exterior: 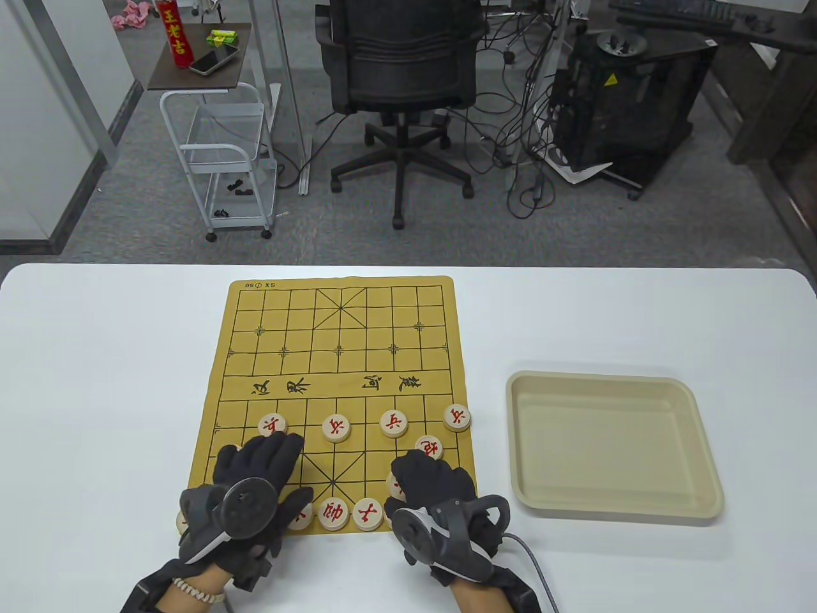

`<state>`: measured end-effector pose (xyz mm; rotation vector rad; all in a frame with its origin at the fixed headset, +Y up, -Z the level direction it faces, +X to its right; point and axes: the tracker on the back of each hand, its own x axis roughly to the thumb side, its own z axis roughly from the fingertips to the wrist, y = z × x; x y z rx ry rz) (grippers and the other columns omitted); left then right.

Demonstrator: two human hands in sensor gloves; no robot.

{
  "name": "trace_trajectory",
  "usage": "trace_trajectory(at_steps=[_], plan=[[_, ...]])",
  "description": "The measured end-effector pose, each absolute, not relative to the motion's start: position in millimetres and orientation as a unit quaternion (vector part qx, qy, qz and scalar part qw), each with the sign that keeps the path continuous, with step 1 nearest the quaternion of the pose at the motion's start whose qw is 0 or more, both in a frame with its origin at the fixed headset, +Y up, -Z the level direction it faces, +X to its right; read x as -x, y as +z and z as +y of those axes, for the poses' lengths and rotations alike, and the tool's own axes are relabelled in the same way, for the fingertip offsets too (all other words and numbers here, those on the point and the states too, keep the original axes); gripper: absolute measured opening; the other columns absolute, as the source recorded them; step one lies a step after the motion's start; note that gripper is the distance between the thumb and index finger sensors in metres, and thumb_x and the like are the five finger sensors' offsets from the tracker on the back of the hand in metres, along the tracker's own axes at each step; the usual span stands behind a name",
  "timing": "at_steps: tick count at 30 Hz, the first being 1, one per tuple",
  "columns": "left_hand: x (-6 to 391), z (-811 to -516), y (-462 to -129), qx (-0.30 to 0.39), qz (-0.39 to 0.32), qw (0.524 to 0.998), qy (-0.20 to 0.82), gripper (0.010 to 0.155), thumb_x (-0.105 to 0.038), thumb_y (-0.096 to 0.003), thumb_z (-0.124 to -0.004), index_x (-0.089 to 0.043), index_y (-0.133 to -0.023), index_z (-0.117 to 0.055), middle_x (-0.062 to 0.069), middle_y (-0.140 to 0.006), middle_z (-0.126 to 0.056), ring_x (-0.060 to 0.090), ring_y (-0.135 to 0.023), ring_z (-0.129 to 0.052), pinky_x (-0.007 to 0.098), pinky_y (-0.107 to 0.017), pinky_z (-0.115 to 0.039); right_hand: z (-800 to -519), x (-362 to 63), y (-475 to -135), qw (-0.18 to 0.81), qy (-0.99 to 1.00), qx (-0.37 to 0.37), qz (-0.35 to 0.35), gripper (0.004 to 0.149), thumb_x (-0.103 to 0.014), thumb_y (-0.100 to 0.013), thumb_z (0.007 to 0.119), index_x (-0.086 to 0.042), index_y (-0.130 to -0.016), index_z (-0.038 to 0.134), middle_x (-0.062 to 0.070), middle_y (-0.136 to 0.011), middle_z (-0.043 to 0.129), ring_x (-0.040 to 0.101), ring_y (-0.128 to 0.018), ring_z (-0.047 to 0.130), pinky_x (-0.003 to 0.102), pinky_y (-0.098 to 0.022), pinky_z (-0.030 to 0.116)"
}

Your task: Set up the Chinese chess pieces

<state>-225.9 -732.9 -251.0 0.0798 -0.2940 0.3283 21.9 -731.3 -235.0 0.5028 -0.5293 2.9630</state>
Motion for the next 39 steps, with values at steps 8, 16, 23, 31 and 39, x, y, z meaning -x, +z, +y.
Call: trace_trajectory(at_steps=[8, 16, 23, 31, 39], plan=[[156, -733, -264, 0.046, -0.161, 0.946, 0.278, 0.077, -0.053, -0.0381, -0.085, -0.026, -0.106, -0.06, 0.008, -0.101, -0.085, 0.038, -0.092, -0.089, 0.07, -0.071, -0.054, -733, -22, -230, 0.048, 0.967, -0.178, -0.174, 0.07, -0.056, -0.031, 0.099, -0.028, -0.09, 0.074, 0.004, -0.091, 0.087, 0.006, -0.051, 0.099, 0.034, -0.043, 0.089], [131, -741, -275, 0.064, -0.138, 0.934, 0.323, 0.064, -0.04, -0.0368, -0.091, -0.023, -0.096, -0.075, 0.004, -0.079, -0.101, 0.032, -0.068, -0.104, 0.068, -0.067, -0.062, -736, -27, -228, 0.048, 0.966, -0.179, -0.18, 0.072, -0.055, -0.031, 0.1, -0.028, -0.091, 0.072, 0.003, -0.092, 0.086, 0.006, -0.053, 0.098, 0.034, -0.044, 0.088], [166, -726, -288, 0.058, -0.091, 0.947, 0.304, 0.064, -0.038, -0.0366, -0.092, -0.023, -0.096, -0.076, 0.004, -0.081, -0.1, 0.033, -0.07, -0.102, 0.068, -0.068, -0.06, -742, -37, -233, 0.053, 0.972, -0.172, -0.147, 0.078, -0.059, -0.038, 0.089, -0.028, -0.104, 0.061, 0.005, -0.108, 0.07, 0.02, -0.084, 0.09, 0.049, -0.065, 0.077], [263, -701, -325, 0.03, 0.07, 0.968, 0.239, 0.063, -0.034, -0.0361, -0.094, -0.024, -0.096, -0.076, 0.004, -0.083, -0.099, 0.034, -0.074, -0.1, 0.069, -0.069, -0.058, -748, -49, -242, 0.028, 0.986, -0.139, -0.087, 0.091, -0.066, -0.041, 0.081, -0.028, -0.115, 0.044, 0.011, -0.122, 0.043, 0.044, -0.115, 0.053, 0.073, -0.078, 0.045], [331, -720, -368, 0.08, 0.224, 0.961, 0.139, 0.061, -0.033, -0.0359, -0.095, -0.028, -0.094, -0.079, 0.003, -0.084, -0.1, 0.033, -0.077, -0.1, 0.066, -0.069, -0.06, -747, -49, -242, 0.024, 0.986, -0.135, -0.091, 0.091, -0.065, -0.041, 0.081, -0.03, -0.115, 0.042, 0.009, -0.123, 0.04, 0.045, -0.116, 0.049, 0.074, -0.078, 0.042]])
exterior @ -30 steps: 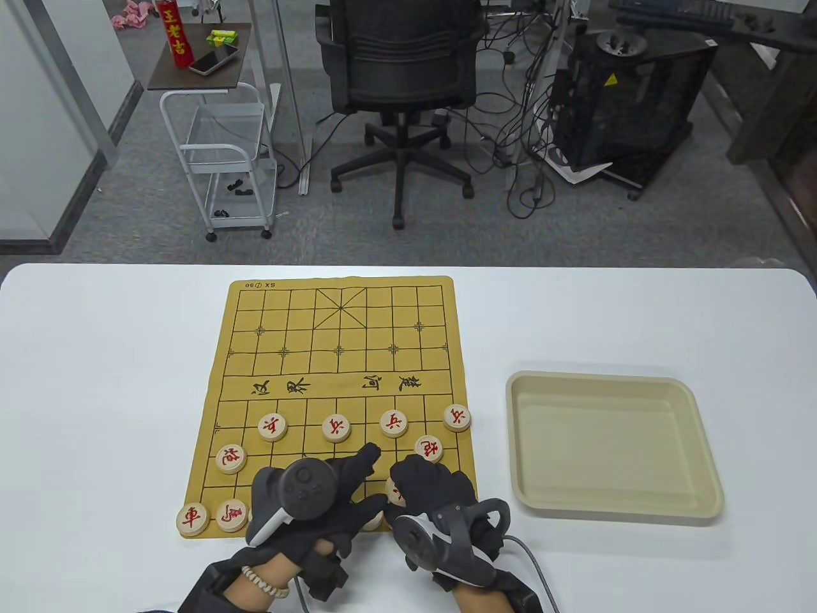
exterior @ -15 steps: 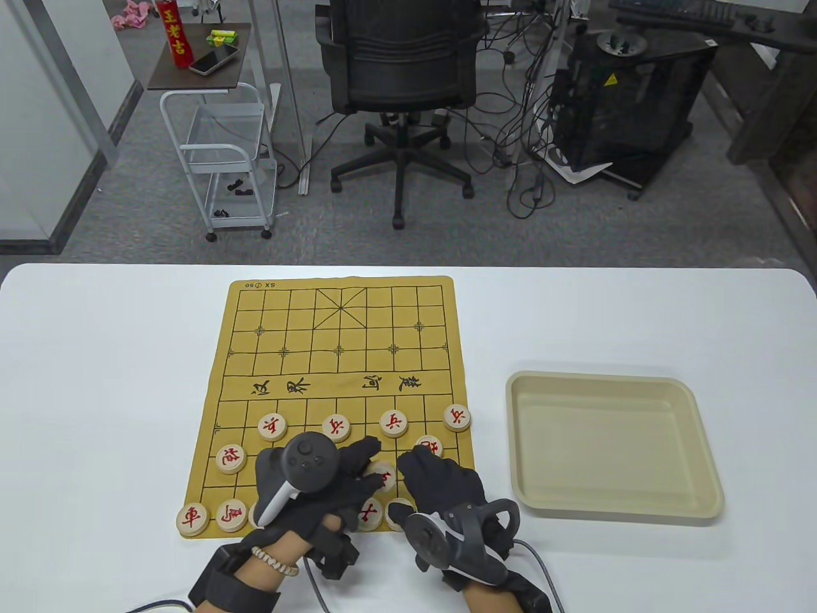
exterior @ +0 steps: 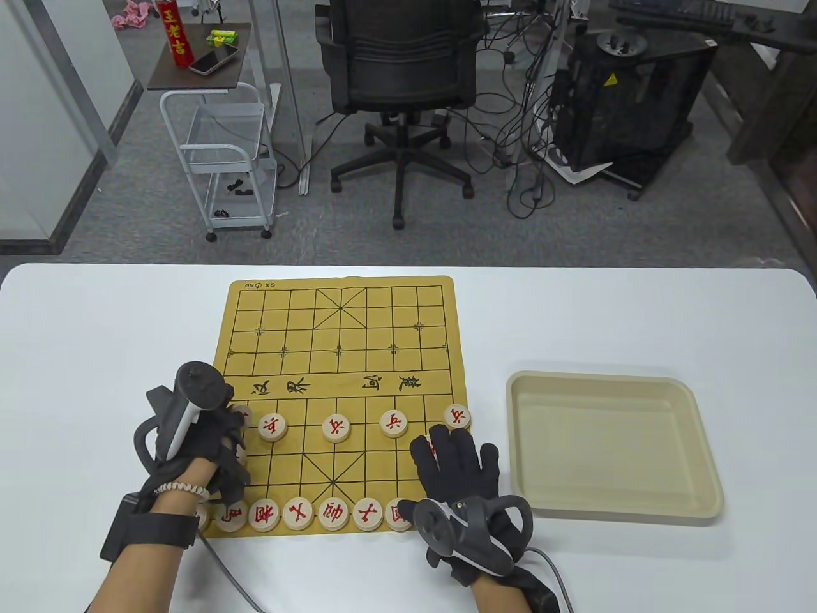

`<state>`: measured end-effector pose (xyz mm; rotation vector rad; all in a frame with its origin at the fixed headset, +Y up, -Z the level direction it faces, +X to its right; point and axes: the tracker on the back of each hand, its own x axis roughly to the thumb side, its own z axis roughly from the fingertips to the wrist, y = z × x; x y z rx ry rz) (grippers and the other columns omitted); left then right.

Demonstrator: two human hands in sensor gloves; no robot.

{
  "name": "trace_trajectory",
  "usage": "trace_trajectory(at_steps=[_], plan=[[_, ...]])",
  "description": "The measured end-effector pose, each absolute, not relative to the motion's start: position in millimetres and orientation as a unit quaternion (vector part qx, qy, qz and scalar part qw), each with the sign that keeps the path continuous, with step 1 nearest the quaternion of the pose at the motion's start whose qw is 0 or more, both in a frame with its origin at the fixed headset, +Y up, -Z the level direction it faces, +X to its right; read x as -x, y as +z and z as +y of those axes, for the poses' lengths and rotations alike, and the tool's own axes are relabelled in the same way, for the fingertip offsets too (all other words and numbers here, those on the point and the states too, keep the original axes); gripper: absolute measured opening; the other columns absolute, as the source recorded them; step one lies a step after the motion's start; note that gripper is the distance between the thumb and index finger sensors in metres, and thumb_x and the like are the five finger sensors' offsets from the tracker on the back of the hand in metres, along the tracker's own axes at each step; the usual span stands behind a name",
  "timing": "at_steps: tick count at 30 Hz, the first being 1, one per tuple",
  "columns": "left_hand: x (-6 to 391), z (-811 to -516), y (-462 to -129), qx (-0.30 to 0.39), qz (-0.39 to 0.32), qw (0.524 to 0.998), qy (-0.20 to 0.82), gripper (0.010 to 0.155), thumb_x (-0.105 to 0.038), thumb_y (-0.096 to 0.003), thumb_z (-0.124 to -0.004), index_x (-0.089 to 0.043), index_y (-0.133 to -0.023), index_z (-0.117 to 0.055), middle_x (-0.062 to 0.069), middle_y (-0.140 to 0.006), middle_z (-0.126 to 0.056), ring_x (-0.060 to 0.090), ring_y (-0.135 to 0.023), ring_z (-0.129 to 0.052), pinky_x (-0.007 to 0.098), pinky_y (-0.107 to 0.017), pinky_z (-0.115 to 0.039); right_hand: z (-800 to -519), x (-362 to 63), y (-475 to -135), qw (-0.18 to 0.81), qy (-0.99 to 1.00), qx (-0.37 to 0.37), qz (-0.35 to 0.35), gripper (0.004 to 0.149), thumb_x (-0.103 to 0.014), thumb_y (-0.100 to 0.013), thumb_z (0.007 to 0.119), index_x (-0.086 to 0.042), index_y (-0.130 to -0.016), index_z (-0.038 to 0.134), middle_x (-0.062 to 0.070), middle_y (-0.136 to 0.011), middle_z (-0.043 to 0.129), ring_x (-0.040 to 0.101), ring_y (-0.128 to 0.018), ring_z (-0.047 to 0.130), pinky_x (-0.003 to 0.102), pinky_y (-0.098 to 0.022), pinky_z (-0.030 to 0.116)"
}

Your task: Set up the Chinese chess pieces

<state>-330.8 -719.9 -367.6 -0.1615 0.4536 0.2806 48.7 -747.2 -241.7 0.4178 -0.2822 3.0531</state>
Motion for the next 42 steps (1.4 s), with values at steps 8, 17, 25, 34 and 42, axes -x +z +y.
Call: trace_trajectory(at_steps=[8, 17, 25, 34, 42], plan=[[357, -753, -387, 0.128, 0.273, 0.945, 0.13, 0.06, -0.034, -0.0357, -0.096, -0.029, -0.094, -0.08, 0.0, -0.084, -0.102, 0.031, -0.077, -0.1, 0.065, -0.07, -0.06, -745, -51, -242, 0.021, 0.987, -0.13, -0.097, 0.091, -0.065, -0.041, 0.082, -0.029, -0.115, 0.043, 0.009, -0.123, 0.04, 0.044, -0.116, 0.049, 0.073, -0.078, 0.042], [367, -763, -393, 0.142, 0.291, 0.939, 0.116, 0.06, -0.036, -0.0355, -0.095, -0.029, -0.093, -0.081, 0.001, -0.086, -0.102, 0.032, -0.079, -0.099, 0.064, -0.07, -0.061, -745, -50, -242, 0.023, 0.987, -0.13, -0.095, 0.09, -0.064, -0.042, 0.082, -0.029, -0.115, 0.043, 0.01, -0.123, 0.04, 0.044, -0.116, 0.049, 0.074, -0.078, 0.042], [369, -767, -390, 0.16, 0.306, 0.935, 0.076, 0.062, -0.039, -0.0357, -0.095, -0.029, -0.095, -0.079, 0.004, -0.089, -0.099, 0.033, -0.081, -0.096, 0.064, -0.07, -0.06, -745, -51, -242, 0.022, 0.987, -0.128, -0.095, 0.09, -0.064, -0.042, 0.082, -0.03, -0.115, 0.043, 0.01, -0.123, 0.04, 0.044, -0.116, 0.048, 0.074, -0.078, 0.042], [354, -723, -361, 0.032, 0.247, 0.962, 0.112, 0.068, -0.043, -0.0361, -0.093, -0.028, -0.099, -0.072, 0.006, -0.096, -0.091, 0.036, -0.086, -0.091, 0.065, -0.069, -0.059, -745, -50, -242, 0.024, 0.987, -0.129, -0.096, 0.091, -0.065, -0.041, 0.082, -0.03, -0.115, 0.043, 0.01, -0.124, 0.039, 0.045, -0.117, 0.048, 0.074, -0.078, 0.041], [297, -680, -296, -0.119, 0.053, 0.979, 0.153, 0.073, -0.05, -0.0384, -0.088, -0.029, -0.104, -0.064, 0.008, -0.107, -0.079, 0.04, -0.097, -0.081, 0.068, -0.071, -0.054, -744, -51, -241, 0.021, 0.987, -0.125, -0.103, 0.09, -0.065, -0.042, 0.082, -0.029, -0.115, 0.042, 0.01, -0.123, 0.039, 0.045, -0.116, 0.047, 0.074, -0.078, 0.041]])
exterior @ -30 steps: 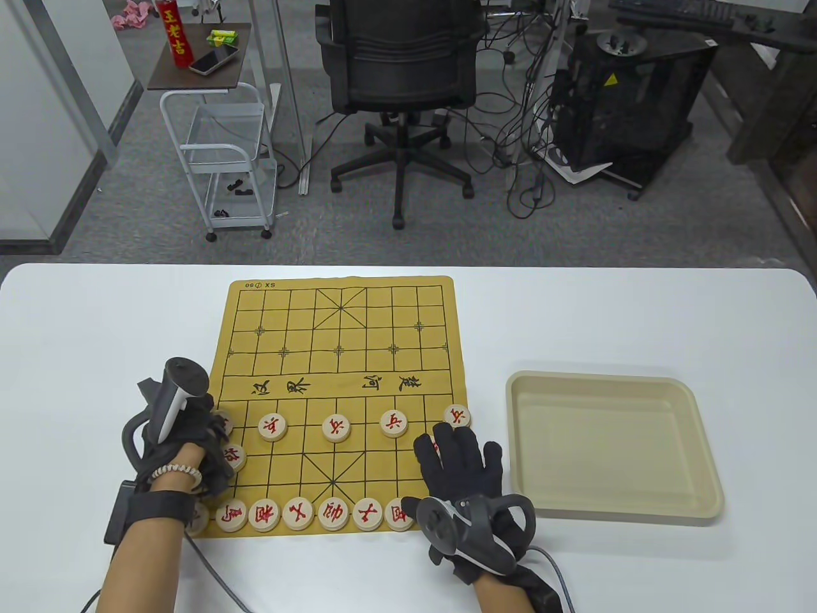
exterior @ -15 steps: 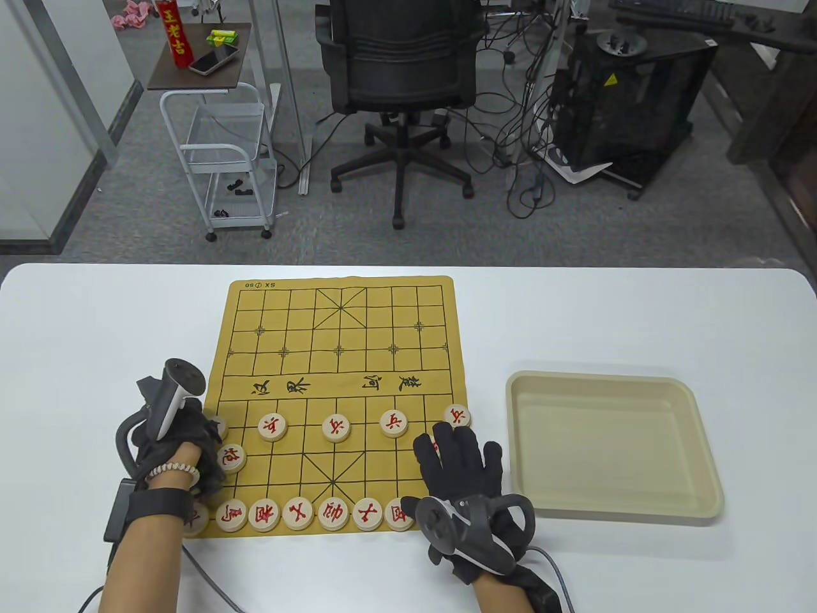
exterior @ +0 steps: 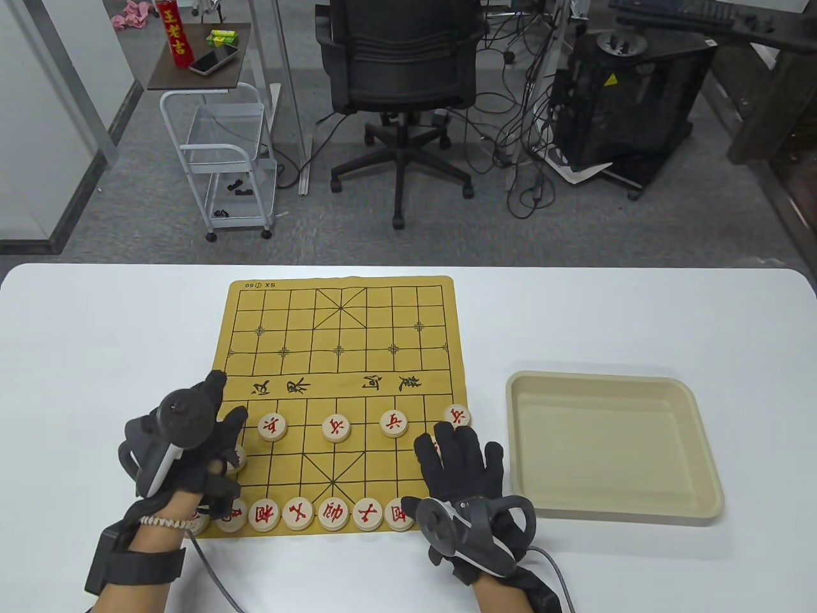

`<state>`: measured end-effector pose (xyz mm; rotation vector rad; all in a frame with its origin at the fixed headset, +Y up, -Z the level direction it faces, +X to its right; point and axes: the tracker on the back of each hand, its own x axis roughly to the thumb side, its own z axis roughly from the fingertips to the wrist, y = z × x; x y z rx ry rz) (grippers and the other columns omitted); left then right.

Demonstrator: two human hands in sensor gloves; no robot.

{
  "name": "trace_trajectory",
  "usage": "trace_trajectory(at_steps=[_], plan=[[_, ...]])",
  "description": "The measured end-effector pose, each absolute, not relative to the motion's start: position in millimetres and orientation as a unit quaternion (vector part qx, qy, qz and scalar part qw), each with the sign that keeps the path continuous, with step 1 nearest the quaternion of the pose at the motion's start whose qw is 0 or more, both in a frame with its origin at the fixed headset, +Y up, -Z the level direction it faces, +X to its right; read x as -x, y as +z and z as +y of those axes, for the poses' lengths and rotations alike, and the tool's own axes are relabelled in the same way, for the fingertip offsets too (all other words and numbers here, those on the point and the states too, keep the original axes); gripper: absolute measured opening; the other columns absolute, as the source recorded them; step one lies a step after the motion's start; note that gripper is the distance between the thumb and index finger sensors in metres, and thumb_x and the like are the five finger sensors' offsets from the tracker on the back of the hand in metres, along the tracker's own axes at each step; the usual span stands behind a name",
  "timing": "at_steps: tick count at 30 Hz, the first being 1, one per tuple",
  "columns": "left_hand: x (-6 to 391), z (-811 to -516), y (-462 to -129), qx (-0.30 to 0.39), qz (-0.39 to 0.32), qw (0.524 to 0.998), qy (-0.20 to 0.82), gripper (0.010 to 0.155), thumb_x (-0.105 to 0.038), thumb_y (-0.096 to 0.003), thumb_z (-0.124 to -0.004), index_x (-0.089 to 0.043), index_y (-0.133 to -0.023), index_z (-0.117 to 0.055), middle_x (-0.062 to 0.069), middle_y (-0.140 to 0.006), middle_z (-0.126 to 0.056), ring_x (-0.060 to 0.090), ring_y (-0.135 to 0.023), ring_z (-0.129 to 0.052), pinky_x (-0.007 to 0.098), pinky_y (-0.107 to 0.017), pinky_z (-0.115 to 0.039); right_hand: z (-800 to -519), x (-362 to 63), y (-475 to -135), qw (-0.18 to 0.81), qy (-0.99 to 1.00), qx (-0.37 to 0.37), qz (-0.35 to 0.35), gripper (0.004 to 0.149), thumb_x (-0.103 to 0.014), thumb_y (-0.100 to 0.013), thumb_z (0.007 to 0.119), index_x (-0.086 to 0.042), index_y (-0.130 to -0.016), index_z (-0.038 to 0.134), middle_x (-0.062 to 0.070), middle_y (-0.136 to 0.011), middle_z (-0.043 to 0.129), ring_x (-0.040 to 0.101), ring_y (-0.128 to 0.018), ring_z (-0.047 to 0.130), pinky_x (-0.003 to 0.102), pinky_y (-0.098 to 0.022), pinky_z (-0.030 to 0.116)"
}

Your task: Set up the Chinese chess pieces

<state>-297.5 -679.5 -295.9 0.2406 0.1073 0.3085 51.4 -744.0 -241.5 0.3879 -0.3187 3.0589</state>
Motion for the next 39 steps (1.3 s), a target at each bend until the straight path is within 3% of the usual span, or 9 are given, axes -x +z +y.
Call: trace_trajectory(at_steps=[6, 9, 39], plan=[[260, -692, -251, -0.165, -0.053, 0.978, 0.111, 0.08, -0.057, -0.0401, -0.082, -0.033, -0.11, -0.051, 0.011, -0.118, -0.06, 0.046, -0.108, -0.063, 0.072, -0.074, -0.043, -744, -53, -241, 0.019, 0.987, -0.119, -0.105, 0.091, -0.065, -0.042, 0.081, -0.029, -0.115, 0.042, 0.01, -0.124, 0.038, 0.045, -0.116, 0.046, 0.074, -0.078, 0.041], [251, -709, -241, -0.183, -0.069, 0.979, 0.059, 0.084, -0.06, -0.0396, -0.081, -0.035, -0.111, -0.044, 0.011, -0.122, -0.051, 0.049, -0.112, -0.054, 0.074, -0.074, -0.039, -744, -55, -241, 0.019, 0.988, -0.115, -0.105, 0.091, -0.065, -0.042, 0.081, -0.029, -0.115, 0.041, 0.01, -0.124, 0.037, 0.045, -0.116, 0.046, 0.074, -0.078, 0.041], [263, -719, -235, -0.175, -0.058, 0.982, 0.046, 0.086, -0.06, -0.0393, -0.081, -0.035, -0.111, -0.041, 0.012, -0.123, -0.047, 0.049, -0.113, -0.049, 0.075, -0.075, -0.035, -744, -57, -239, 0.016, 0.988, -0.111, -0.109, 0.091, -0.065, -0.041, 0.082, -0.029, -0.115, 0.042, 0.01, -0.124, 0.037, 0.046, -0.116, 0.046, 0.074, -0.078, 0.041]])
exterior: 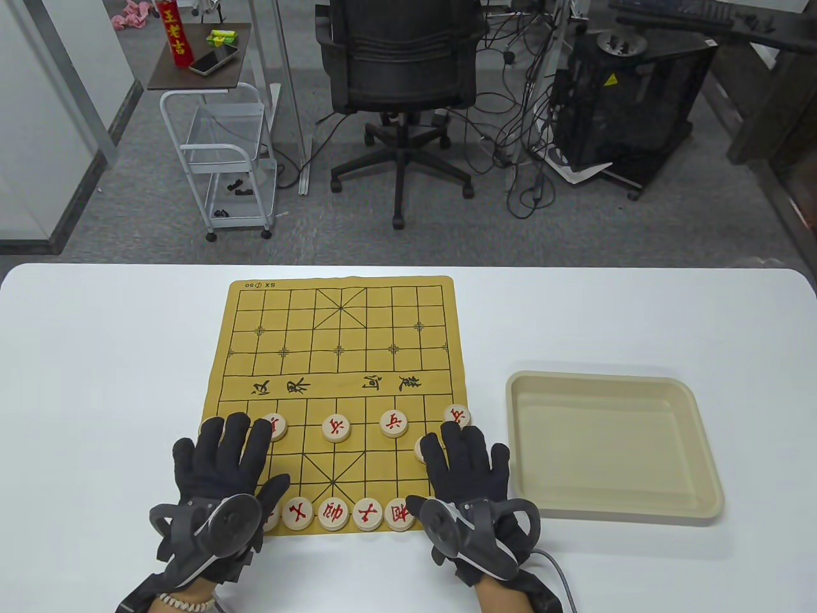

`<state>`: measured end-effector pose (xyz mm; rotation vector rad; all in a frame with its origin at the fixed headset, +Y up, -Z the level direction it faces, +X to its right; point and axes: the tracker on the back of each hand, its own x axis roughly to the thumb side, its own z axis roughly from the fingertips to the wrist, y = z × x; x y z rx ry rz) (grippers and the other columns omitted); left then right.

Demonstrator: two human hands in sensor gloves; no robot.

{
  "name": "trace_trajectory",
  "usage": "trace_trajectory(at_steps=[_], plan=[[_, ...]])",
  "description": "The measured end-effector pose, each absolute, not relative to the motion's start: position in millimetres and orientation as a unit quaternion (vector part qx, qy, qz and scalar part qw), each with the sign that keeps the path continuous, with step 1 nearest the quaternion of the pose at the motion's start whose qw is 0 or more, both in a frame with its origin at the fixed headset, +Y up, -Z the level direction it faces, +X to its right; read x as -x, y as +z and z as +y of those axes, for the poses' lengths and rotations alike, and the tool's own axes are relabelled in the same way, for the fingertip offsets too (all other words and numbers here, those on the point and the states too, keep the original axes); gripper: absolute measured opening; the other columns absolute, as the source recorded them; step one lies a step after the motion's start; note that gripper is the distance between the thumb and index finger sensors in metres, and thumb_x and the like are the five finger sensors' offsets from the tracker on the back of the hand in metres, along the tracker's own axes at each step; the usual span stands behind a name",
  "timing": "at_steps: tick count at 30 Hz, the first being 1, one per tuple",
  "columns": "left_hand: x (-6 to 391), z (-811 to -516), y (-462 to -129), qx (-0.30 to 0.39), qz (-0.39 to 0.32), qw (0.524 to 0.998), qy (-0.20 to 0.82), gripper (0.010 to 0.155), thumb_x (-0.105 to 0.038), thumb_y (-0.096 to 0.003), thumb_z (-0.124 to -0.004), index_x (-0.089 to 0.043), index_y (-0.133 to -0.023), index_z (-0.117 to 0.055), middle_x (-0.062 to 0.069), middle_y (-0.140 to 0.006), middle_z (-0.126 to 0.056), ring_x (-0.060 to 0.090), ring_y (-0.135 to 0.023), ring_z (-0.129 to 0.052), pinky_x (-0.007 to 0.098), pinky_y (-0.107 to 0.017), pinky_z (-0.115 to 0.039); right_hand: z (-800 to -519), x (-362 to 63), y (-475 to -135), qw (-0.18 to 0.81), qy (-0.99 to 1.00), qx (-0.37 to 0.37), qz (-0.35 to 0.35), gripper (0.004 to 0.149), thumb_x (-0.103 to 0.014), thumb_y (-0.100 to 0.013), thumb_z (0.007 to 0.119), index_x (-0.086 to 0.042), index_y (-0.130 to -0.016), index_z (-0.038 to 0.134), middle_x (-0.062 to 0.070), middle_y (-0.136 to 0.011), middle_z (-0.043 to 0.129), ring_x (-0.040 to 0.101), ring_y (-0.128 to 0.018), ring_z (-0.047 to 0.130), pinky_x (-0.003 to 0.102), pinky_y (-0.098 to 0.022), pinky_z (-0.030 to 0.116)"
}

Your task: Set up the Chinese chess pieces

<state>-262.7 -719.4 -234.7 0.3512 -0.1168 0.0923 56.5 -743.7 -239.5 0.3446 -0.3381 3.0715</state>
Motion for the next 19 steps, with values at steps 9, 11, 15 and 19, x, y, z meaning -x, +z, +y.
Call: trace_trajectory(at_steps=[9, 11, 15, 19], plan=[[262.2, -719.4, -233.5, -0.178, -0.059, 0.981, 0.043, 0.086, -0.06, -0.0392, -0.081, -0.035, -0.111, -0.041, 0.012, -0.123, -0.047, 0.049, -0.113, -0.05, 0.075, -0.075, -0.035, -743.8, -55.7, -238.5, 0.015, 0.988, -0.113, -0.108, 0.091, -0.065, -0.042, 0.081, -0.029, -0.115, 0.042, 0.01, -0.124, 0.037, 0.045, -0.116, 0.046, 0.074, -0.078, 0.041], [262.0, -719.4, -233.5, -0.178, -0.06, 0.981, 0.043, 0.086, -0.06, -0.0392, -0.081, -0.035, -0.111, -0.041, 0.012, -0.123, -0.047, 0.049, -0.113, -0.049, 0.075, -0.075, -0.035, -743.7, -55.8, -238.4, 0.016, 0.988, -0.113, -0.108, 0.091, -0.065, -0.041, 0.082, -0.029, -0.115, 0.042, 0.01, -0.124, 0.038, 0.046, -0.116, 0.046, 0.074, -0.078, 0.041], [261.7, -719.5, -233.3, -0.177, -0.06, 0.981, 0.042, 0.086, -0.06, -0.0393, -0.081, -0.035, -0.111, -0.041, 0.012, -0.123, -0.047, 0.049, -0.113, -0.05, 0.075, -0.075, -0.035, -743.7, -55.5, -238.2, 0.015, 0.988, -0.113, -0.107, 0.091, -0.065, -0.042, 0.081, -0.029, -0.115, 0.042, 0.011, -0.123, 0.037, 0.045, -0.116, 0.046, 0.074, -0.078, 0.041], [261.6, -719.4, -233.0, -0.177, -0.06, 0.981, 0.042, 0.086, -0.06, -0.0392, -0.081, -0.035, -0.111, -0.041, 0.012, -0.123, -0.047, 0.049, -0.113, -0.05, 0.075, -0.075, -0.035, -743.6, -55.2, -238.1, 0.015, 0.988, -0.114, -0.107, 0.091, -0.065, -0.042, 0.081, -0.029, -0.115, 0.042, 0.011, -0.123, 0.037, 0.046, -0.116, 0.046, 0.074, -0.078, 0.042]])
